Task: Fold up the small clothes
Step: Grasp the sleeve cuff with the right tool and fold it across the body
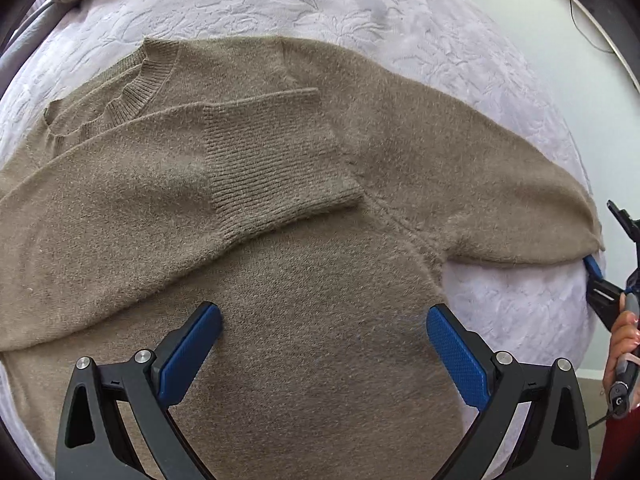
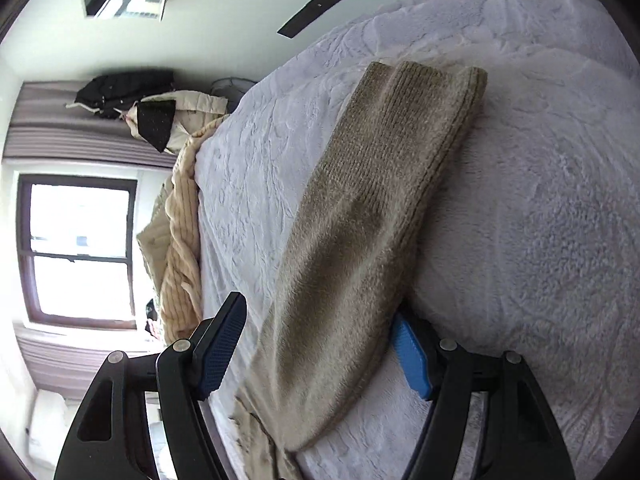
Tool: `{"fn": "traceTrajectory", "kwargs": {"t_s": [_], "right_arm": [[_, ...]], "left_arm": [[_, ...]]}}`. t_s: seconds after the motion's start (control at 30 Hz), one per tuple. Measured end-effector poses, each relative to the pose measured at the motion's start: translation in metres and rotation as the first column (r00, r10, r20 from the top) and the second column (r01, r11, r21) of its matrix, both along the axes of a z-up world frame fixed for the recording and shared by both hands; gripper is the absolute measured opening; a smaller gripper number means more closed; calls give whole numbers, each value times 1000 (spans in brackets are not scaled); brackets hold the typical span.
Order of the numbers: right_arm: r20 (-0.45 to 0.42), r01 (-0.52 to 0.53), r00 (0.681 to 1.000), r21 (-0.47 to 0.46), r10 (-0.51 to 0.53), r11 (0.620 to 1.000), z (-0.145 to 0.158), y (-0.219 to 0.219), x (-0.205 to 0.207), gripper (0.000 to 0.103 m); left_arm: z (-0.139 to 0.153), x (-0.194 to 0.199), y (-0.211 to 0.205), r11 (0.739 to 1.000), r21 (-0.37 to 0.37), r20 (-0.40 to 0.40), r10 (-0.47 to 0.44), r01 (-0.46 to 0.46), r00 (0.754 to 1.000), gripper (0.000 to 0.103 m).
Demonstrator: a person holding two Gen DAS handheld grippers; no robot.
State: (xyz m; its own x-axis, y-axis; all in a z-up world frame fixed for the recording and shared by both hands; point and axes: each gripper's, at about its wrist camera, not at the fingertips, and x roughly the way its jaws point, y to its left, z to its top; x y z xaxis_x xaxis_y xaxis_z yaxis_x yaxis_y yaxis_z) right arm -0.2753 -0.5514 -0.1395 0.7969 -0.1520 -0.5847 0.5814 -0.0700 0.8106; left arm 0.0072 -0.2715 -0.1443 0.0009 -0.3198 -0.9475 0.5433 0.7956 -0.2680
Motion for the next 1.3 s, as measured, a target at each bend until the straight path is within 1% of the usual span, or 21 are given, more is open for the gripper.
{"fn": "traceTrajectory", "kwargs": {"t_s": [0.03,0.1,0.17,0.23,0.3,0.37,0.47,0.53,0.67,0.73,0.83,0.93,0.97,1.0,1.03,1.1,1.13,1.17,1.23,1.27,1.3], "right_arm": [[16,7,1000,19,-8,1000,-2,-1,1,74],[49,10,999,72,-13,997,-8,-3,3,61],[102,-6,995,141,-9,990,-18,0,7,12],[173,-2,985,182,-30,983,-25,5,11,9],[225,-13,974,171,-26,985,-21,9,15,9],[262,-45,965,150,5,988,-12,13,27,9],[295,-144,948,78,115,986,11,20,59,9],[297,-211,935,26,194,977,27,28,86,9],[291,-360,885,-68,364,930,56,59,145,9],[287,-435,847,-108,447,894,68,81,179,9],[254,-564,768,-169,588,808,83,122,233,9],[195,-689,659,-232,726,687,90,179,286,9],[169,-734,610,-247,774,632,90,205,306,9],[146,-767,572,-253,807,589,87,225,320,9],[115,-802,529,-258,841,539,83,247,334,9],[22,-873,431,-242,902,423,63,300,362,10],[-21,-896,401,-218,916,387,48,319,362,11],[-63,-920,362,-185,930,345,30,337,370,13],[-186,-952,303,-104,935,288,-5,369,383,13],[-230,-958,288,-73,930,279,-17,373,385,15],[-270,-957,288,-37,919,289,-27,379,384,19]], "left_arm": [[4,3,7,1000,-10,1,6,-6,1000,103],[8,5,6,999,-39,8,19,-19,1000,103],[12,7,8,999,-45,22,27,-26,999,103],[15,10,6,998,-50,20,32,-31,999,103],[17,12,2,997,-68,10,42,-41,999,103],[12,23,15,996,-76,16,54,-53,998,103],[17,27,50,994,-86,-13,65,-66,998,103],[16,30,62,993,-97,-36,69,-72,997,103],[26,37,102,980,-145,-6,135,-135,991,103],[30,43,126,969,-163,10,191,-187,982,103],[34,54,163,949,-179,38,269,-258,963,103],[37,64,209,932,-163,79,339,-323,938,103],[36,67,222,926,-158,85,359,-343,930,103],[35,70,236,919,-154,90,380,-364,921,103],[34,72,250,913,-147,95,397,-381,913,103],[29,77,271,901,-125,105,428,-415,898,103],[28,77,285,896,-113,111,441,-430,891,103],[27,77,297,891,-101,114,453,-443,884,103],[20,78,314,881,-78,112,472,-466,874,103],[18,77,321,878,-73,109,479,-474,871,103],[15,76,328,874,-68,107,486,-481,868,103]]}}
